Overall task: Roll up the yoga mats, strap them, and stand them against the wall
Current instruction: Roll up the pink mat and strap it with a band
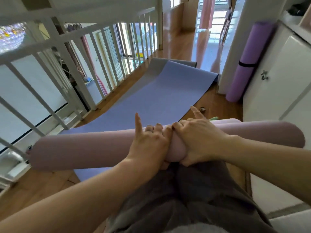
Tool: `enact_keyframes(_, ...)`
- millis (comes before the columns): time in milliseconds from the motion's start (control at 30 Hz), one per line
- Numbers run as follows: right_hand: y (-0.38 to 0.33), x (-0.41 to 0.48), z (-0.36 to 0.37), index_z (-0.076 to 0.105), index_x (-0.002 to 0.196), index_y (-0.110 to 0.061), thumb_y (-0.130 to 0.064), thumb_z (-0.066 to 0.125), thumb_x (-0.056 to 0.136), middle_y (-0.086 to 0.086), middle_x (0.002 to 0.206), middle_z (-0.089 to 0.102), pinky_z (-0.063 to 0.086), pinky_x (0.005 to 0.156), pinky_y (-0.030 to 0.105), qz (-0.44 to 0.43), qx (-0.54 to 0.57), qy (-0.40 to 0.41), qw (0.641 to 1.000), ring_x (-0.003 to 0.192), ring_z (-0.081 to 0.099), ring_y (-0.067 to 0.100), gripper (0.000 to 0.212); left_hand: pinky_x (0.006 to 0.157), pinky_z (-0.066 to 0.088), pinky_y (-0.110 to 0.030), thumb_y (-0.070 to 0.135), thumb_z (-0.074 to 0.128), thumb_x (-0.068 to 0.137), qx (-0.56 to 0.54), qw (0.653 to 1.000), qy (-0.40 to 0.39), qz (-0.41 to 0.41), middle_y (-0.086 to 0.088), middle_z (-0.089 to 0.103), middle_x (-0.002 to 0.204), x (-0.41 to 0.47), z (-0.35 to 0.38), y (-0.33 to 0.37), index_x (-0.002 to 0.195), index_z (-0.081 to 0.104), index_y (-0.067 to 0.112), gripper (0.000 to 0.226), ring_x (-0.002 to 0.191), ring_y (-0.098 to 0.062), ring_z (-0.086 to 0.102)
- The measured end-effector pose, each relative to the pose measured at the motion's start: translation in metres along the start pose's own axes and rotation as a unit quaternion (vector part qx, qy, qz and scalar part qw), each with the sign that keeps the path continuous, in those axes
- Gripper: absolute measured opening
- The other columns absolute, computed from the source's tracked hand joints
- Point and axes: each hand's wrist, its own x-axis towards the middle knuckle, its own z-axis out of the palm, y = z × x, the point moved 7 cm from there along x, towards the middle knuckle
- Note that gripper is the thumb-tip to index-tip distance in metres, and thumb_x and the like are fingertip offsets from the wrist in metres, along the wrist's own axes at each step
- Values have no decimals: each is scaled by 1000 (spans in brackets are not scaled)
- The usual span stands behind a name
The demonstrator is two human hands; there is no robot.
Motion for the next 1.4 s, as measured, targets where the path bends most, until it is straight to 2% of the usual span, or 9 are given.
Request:
enact_keyframes(133, -14, -10, 13, 48, 125, -19, -66, 61, 63, -8, 116, 61, 3, 117, 50, -32, 37, -29, 998, 111, 56, 13, 79, 108, -11, -64, 52, 64, 79, -1, 999, -46, 6, -15, 34, 147, -13, 8, 10, 151, 0, 12, 103, 131, -32, 39)
enact_keyframes(267, -5, -4, 11, 42, 134, -23, -67, 64, 65, -10, 125, 57, 7, 114, 58, -19, 85, -54, 995, 118, 52, 12, 85, 114, 5, -60, 58, 68, 74, -73, 993, -91, 19, -9, 42, 140, -1, 9, 0, 150, 11, 17, 103, 129, -28, 41)
enact_keyframes(433, -10, -7, 16, 24, 144, -18, -58, 67, 70, 0, 136, 48, 3, 114, 59, 25, -12, -34, 999, 126, 46, 22, 95, 111, 17, -60, 68, 69, 67, -171, 969, -173, 29, 0, 46, 138, 23, 15, -23, 145, 24, 26, 99, 130, -25, 41)
enact_keyframes(633, 13, 18, 16, 37, 135, -21, -63, 78, 58, -5, 126, 55, 13, 113, 61, 41, 105, -144, 983, 120, 52, 19, 97, 110, 4, -65, 63, 66, 71, -61, 996, -68, 20, -6, 44, 138, 18, 15, -11, 150, 6, 24, 107, 127, -29, 45)
enact_keyframes(833, -6, 5, 19, 25, 142, -19, -64, 65, 67, 3, 131, 50, -5, 112, 59, 65, -22, 16, 998, 121, 49, 26, 96, 107, 8, -68, 68, 68, 67, -167, 969, -178, 17, 0, 49, 134, 36, 17, -32, 146, 23, 28, 100, 127, -26, 44)
enact_keyframes(1033, 15, 35, 11, 41, 128, -18, -67, 76, 56, -2, 120, 57, 14, 111, 60, 41, 68, -104, 991, 114, 55, 21, 94, 107, -8, -68, 49, 54, 88, 3, 999, -21, -34, -12, 26, 148, 15, 22, -12, 150, -5, 17, 92, 134, -32, 32)
enact_keyframes(1100, 13, 35, 13, 41, 130, -17, -64, 75, 58, 0, 120, 57, 8, 110, 64, 62, 44, -71, 995, 114, 54, 23, 93, 109, -5, -66, 52, 60, 82, -2, 1000, -12, -20, -10, 32, 145, 19, 24, -19, 151, -1, 19, 98, 129, -31, 38)
enact_keyframes(1233, -1, 14, 21, 50, 130, -9, -54, 81, 47, 11, 112, 62, 4, 108, 63, 84, -89, 105, 987, 100, 62, 31, 99, 109, -1, -66, 53, 72, 71, -73, 997, -38, -7, -8, 43, 138, 38, 20, -30, 149, 13, 22, 103, 126, -31, 44)
enact_keyframes(1400, 7, 25, 19, 30, 140, -16, -54, 64, 71, 5, 127, 54, -4, 114, 57, 77, -51, 47, 995, 117, 52, 27, 85, 106, -9, -68, 52, 65, 78, -35, 998, -22, -37, -10, 37, 140, 34, 22, -22, 148, 9, 19, 96, 129, -31, 39)
